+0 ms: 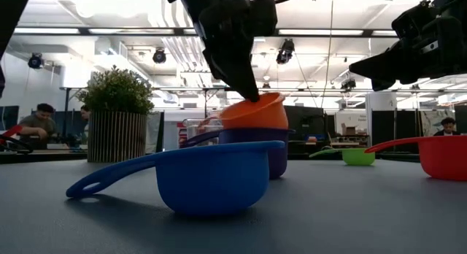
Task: Nest measuring cups in basket
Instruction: Stack the orange measuring cup on top of the purple measuring cup
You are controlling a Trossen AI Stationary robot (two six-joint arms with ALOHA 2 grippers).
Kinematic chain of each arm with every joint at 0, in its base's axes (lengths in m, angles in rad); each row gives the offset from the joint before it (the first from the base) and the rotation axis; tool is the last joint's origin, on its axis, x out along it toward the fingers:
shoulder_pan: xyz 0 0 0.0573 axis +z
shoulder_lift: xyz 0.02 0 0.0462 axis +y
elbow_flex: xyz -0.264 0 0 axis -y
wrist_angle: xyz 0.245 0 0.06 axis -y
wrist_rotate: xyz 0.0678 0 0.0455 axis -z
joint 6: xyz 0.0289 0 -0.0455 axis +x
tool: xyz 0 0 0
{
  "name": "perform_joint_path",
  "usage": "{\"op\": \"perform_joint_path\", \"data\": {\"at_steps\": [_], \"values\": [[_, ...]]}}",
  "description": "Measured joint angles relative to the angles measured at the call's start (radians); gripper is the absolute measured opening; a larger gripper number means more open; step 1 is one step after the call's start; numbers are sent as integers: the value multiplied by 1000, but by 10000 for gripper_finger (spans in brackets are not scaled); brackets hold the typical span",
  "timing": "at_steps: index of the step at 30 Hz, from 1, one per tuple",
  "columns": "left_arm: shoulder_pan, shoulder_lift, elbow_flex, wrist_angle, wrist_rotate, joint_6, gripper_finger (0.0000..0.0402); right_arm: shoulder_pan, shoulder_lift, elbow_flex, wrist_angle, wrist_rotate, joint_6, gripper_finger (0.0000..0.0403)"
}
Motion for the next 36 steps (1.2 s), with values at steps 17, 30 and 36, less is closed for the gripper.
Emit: {"op": "perform_joint_path", "data": {"at_steps": [17, 30, 36], "values": [[-24, -81, -2, 13, -32, -17, 145, 0, 0, 0, -5, 0, -1, 9], [-140, -146, -332, 691, -236, -6, 39, 0, 0, 0, -25, -1, 0, 9], [-140, -148, -590, 1169, -189, -55, 8, 0, 0, 0, -30, -1, 0, 9]]}}
